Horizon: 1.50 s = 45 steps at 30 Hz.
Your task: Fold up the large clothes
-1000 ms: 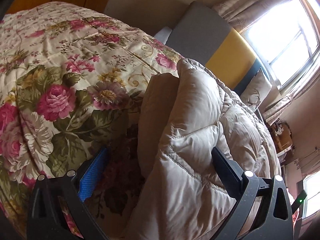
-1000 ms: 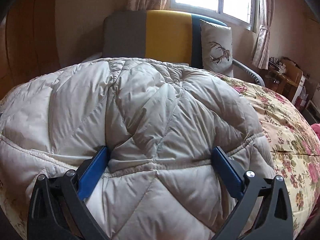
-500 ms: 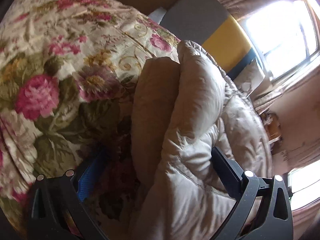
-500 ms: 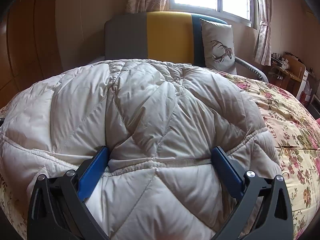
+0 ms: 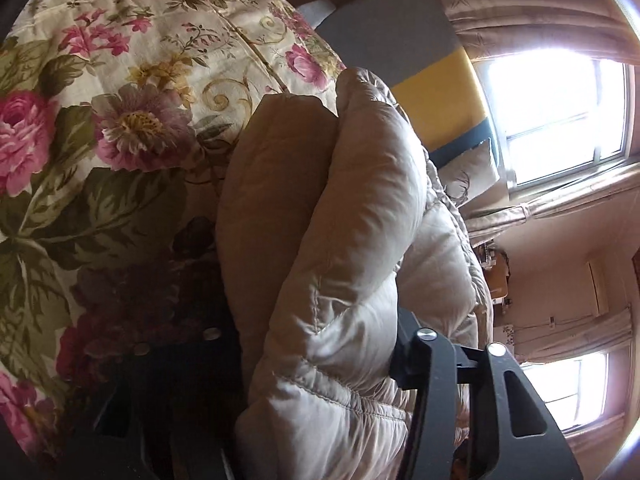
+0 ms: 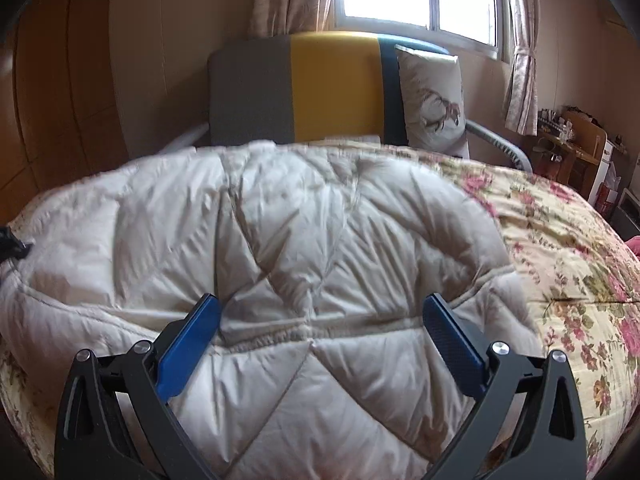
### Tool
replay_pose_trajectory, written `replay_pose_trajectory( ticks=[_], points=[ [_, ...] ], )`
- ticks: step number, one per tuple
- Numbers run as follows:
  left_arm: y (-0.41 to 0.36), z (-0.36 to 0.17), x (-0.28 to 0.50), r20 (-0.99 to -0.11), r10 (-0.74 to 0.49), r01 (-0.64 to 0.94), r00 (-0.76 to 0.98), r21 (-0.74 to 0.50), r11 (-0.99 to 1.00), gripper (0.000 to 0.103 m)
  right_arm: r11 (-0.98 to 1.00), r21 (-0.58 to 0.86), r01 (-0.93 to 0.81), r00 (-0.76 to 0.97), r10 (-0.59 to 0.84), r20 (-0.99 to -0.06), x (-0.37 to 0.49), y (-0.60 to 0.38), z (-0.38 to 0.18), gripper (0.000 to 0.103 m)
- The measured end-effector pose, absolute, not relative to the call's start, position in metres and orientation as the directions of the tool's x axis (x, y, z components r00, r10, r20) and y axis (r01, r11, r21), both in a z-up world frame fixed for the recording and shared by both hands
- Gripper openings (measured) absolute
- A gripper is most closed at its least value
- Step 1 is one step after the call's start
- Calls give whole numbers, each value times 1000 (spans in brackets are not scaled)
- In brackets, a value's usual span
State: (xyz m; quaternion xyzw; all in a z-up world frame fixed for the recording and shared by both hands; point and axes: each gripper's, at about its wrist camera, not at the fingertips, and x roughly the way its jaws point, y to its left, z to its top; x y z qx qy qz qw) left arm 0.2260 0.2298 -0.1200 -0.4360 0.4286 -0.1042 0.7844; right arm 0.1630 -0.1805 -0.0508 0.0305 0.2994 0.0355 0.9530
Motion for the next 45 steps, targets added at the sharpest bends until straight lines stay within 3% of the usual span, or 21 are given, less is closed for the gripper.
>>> replay_pose_trajectory(
  ticks=[3,7,10,14,18,19,24,27,36,41,45],
  points=[
    [229,-123,219,-572,-536,-201,621,-777,597,46,995,76,-59,856,90,-509,173,-182,-19,101],
    [220,-120,212,-592,-490,-191,639,-740,645,49,1000,12,-9,800,15,-599,238,-177,-6,101],
    [214,-118,214,-612,-465,-177,639,-706,686,56,999,45,-27,786,50,-616,279,-173,-11,101],
    [213,-119,218,-603,-496,-160,625,-720,675,71,997,-40,-67,648,13,-761,329,-153,-63,101],
    [206,-118,237,-636,-490,-175,596,-698,694,80,995,-95,-33,704,-45,-709,324,-146,-75,101],
    [206,-118,237,-644,-481,-192,595,-695,692,79,994,-110,-28,711,-58,-701,322,-145,-76,101],
    [209,-118,231,-609,-480,-241,632,-742,625,42,994,-103,-25,714,-55,-698,321,-146,-78,101],
    [210,-108,220,-587,-479,-226,652,-754,617,33,994,-107,-25,715,-57,-697,321,-146,-78,101],
    [207,-97,213,-552,-464,-218,693,-774,595,29,992,-120,-25,696,-69,-715,314,-143,-62,101],
    [212,-98,207,-531,-459,-213,712,-787,579,27,998,-62,-24,770,-21,-638,247,-148,-27,101],
    [213,-94,206,-513,-465,-195,721,-795,574,27,994,-98,-52,792,-19,-610,202,-144,-40,101]
  ],
)
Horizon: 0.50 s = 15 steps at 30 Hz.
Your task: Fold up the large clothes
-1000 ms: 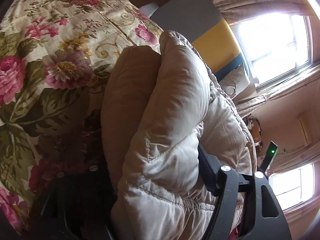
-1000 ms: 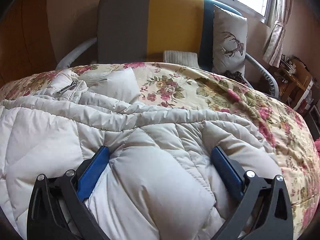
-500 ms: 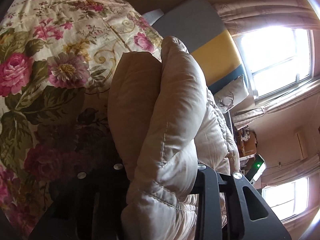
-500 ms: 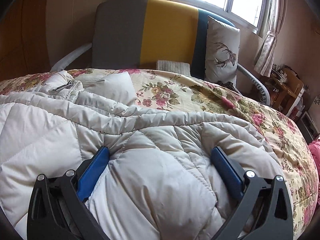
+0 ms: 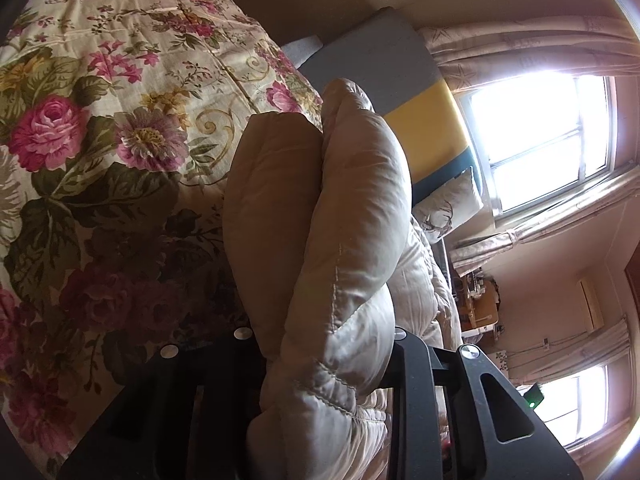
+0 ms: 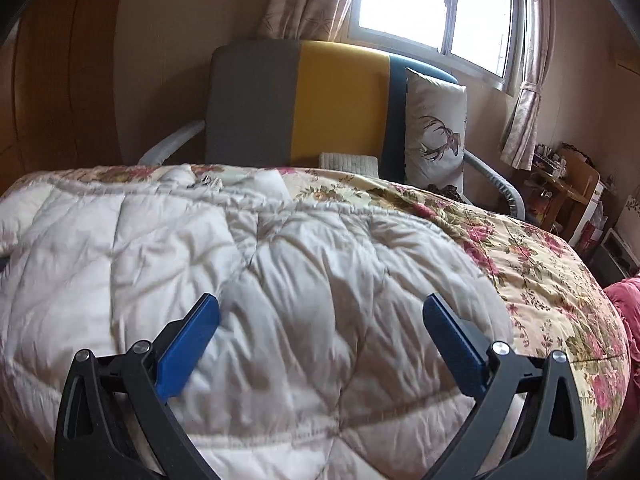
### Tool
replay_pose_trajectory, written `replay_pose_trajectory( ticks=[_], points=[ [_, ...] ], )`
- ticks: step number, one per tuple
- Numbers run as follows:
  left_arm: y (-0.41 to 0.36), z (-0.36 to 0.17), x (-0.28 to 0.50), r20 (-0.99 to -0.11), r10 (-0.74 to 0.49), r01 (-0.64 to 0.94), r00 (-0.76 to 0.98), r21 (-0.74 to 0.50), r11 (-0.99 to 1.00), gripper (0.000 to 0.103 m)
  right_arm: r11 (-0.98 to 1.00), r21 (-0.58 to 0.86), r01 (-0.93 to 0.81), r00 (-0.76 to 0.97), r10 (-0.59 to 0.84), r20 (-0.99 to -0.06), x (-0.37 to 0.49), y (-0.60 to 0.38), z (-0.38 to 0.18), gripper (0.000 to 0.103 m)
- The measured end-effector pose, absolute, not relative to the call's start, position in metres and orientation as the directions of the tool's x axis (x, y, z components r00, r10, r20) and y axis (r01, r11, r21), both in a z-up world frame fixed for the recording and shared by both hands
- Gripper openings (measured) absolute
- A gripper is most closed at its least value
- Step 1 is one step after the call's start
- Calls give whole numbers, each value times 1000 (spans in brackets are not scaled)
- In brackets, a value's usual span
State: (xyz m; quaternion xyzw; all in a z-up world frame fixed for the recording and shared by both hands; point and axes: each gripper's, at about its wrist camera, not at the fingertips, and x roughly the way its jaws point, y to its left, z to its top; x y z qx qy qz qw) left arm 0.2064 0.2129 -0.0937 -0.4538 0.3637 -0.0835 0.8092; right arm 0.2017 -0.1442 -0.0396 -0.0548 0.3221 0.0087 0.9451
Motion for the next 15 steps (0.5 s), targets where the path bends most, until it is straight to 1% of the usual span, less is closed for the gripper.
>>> replay_pose_trajectory(
  ticks=[2,4,8,12,15],
  points=[
    [215,-94,205,-498,-475,-187,726,-807,560,27,990,-126,-68,767,-29,-641,198,-140,-61,101],
    [215,-93,204,-496,-475,-181,727,-806,564,26,995,-74,-74,748,6,-664,202,-143,-76,101],
    [215,-80,196,-471,-485,-151,737,-814,561,24,993,-78,-88,731,11,-682,204,-142,-73,101],
    [214,-48,177,-450,-504,-100,737,-811,576,23,994,-43,-102,710,42,-703,194,-137,-70,101],
    [209,-11,156,-458,-482,-46,747,-759,650,23,993,-30,-117,712,63,-699,181,-126,-70,101]
  ],
)
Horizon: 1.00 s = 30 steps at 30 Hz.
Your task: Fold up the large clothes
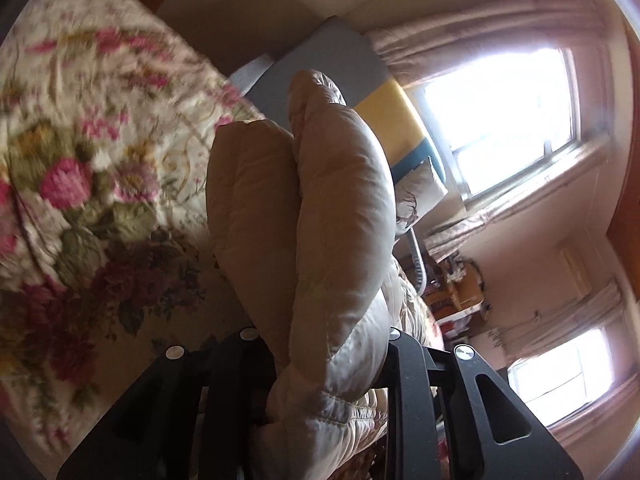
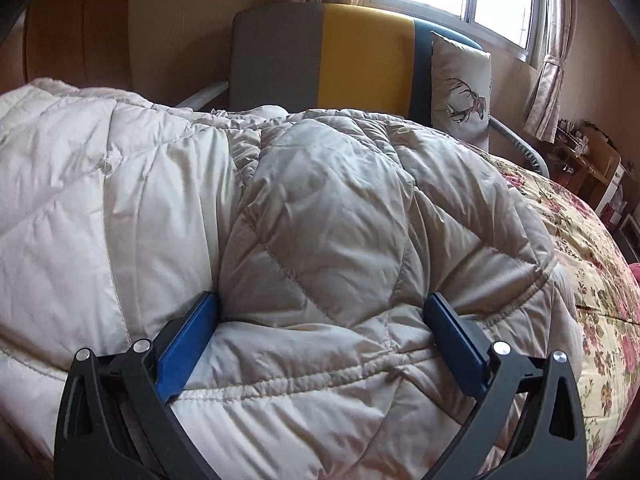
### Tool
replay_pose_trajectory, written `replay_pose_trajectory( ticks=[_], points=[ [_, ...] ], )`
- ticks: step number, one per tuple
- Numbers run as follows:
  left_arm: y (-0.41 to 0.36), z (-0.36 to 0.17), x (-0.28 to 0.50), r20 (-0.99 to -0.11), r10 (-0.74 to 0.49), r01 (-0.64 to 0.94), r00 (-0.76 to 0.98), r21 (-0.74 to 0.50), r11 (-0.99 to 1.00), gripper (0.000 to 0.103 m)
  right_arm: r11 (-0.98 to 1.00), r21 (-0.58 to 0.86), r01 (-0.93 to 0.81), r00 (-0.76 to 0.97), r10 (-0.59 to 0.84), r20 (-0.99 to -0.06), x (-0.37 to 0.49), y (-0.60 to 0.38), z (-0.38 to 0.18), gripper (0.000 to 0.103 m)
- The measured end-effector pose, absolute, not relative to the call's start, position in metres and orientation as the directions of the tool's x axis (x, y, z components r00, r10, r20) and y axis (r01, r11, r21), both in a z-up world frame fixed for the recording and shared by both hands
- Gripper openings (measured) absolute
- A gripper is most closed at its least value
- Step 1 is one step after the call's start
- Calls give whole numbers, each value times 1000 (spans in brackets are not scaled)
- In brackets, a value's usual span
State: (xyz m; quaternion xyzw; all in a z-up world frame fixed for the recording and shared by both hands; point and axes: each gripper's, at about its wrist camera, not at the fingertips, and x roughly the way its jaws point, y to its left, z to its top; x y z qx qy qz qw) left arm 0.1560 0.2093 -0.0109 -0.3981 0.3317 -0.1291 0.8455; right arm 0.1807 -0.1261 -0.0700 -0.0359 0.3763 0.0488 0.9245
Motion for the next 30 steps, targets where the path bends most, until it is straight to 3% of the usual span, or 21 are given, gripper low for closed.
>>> replay_pose_trajectory(
  ticks=[5,10,13,16,22,30],
  points=[
    [201,20,146,-492,-426,-43,759,-691,722,23,982,-38,-185,699,104,-707,180,-110,-64,101],
    [194,28,156,-527,-389,-106,756,-685,721,23,981,95,-168,778,192,-598,196,-126,-21,101],
    [184,40,159,-534,-357,-116,766,-661,741,23,979,53,-194,755,184,-629,232,-107,-20,101],
    [165,48,163,-552,-348,-118,758,-640,759,23,964,2,-266,659,184,-729,265,-74,-50,101],
    [109,63,178,-604,-269,-136,751,-539,831,24,959,-140,-247,720,85,-688,262,-50,-65,101],
    [36,78,198,-620,-178,-125,764,-413,902,28,977,23,-213,701,169,-692,243,-100,-35,101]
  ],
)
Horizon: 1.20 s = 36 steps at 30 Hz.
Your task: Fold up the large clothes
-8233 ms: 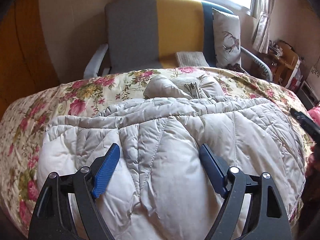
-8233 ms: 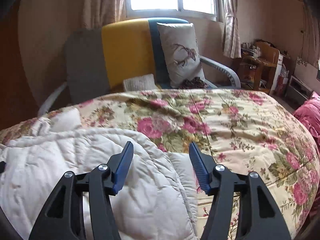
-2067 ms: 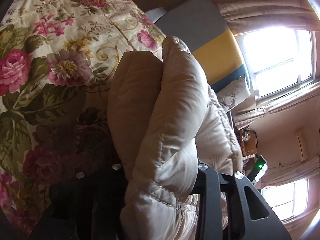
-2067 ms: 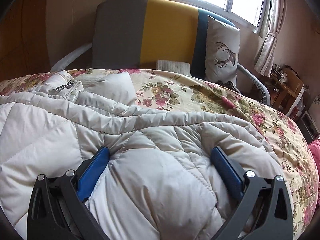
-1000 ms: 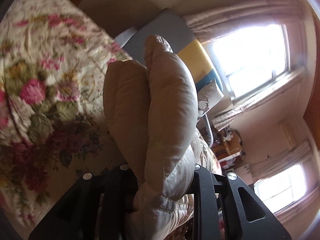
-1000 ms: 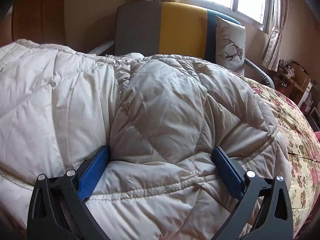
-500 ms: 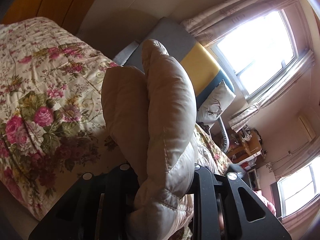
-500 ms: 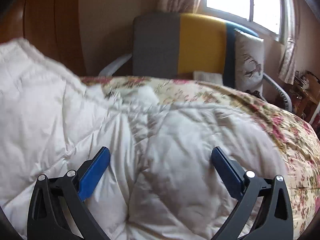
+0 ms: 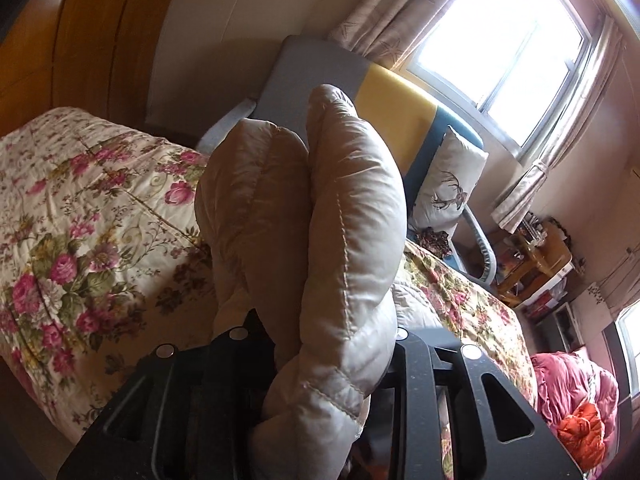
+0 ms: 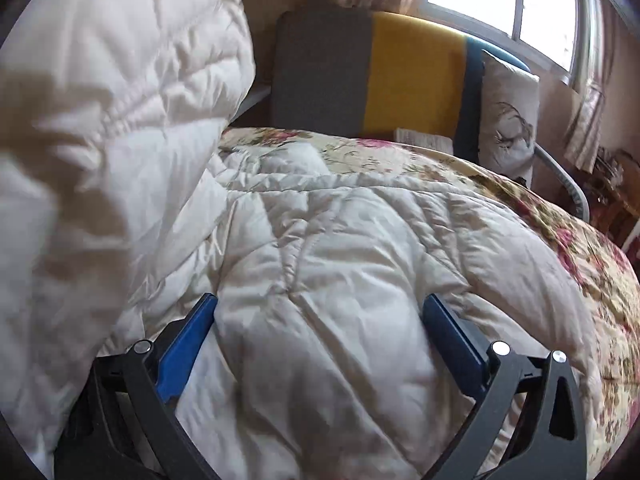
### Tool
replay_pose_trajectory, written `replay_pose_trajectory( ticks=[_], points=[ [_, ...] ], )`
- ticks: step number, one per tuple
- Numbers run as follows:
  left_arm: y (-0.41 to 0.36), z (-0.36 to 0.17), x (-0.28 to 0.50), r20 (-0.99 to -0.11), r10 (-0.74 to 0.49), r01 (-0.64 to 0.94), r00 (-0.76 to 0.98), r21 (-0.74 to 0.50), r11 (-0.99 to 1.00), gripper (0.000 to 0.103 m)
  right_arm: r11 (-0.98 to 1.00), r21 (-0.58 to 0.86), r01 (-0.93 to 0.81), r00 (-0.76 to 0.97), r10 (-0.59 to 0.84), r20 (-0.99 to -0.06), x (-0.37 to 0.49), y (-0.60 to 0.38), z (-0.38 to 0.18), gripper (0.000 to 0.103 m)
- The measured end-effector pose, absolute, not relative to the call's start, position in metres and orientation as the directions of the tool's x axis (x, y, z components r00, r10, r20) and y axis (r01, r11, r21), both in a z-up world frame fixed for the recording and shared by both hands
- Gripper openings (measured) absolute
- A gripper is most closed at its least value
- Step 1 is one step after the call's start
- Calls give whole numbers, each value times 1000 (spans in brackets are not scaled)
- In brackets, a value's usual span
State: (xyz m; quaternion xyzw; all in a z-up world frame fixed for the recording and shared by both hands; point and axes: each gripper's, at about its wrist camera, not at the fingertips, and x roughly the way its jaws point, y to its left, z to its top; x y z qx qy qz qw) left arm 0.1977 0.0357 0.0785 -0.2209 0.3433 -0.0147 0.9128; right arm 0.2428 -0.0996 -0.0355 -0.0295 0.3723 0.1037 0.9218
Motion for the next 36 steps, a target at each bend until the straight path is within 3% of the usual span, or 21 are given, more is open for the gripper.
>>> replay_pose_trajectory(
  ticks=[4,11,16,21,23,25,29,32,33,36],
  points=[
    [23,74,206,-624,-145,-169,768,-416,894,30,984,120,-130,728,177,-663,214,-150,-13,101],
    [-14,67,217,-618,-102,-188,780,-386,903,34,993,69,-99,679,118,-725,200,-181,-35,101],
    [-59,56,226,-634,-73,-148,770,-288,946,37,993,50,-111,708,114,-697,187,-176,-45,101],
    [-87,41,232,-634,-58,-114,772,-227,967,41,977,193,-88,750,193,-633,169,-212,-21,101],
    [-98,36,234,-631,-40,-108,775,-194,975,41,983,185,-8,779,122,-615,163,-233,-11,101],
    [-110,31,235,-622,-30,-91,783,-162,983,45,982,172,76,779,49,-625,164,-256,-9,101],
    [-142,15,236,-606,1,-33,795,-43,999,53,933,325,152,779,89,-621,164,-306,-6,101],
    [-161,3,231,-578,11,9,816,32,999,62,899,427,97,794,189,-578,168,-331,14,101],
    [-165,-2,230,-569,1,28,822,42,999,69,901,425,86,799,192,-569,169,-335,23,101],
    [-177,-15,227,-551,-54,97,833,49,994,75,908,418,19,807,233,-542,175,-341,48,101]
  ],
)
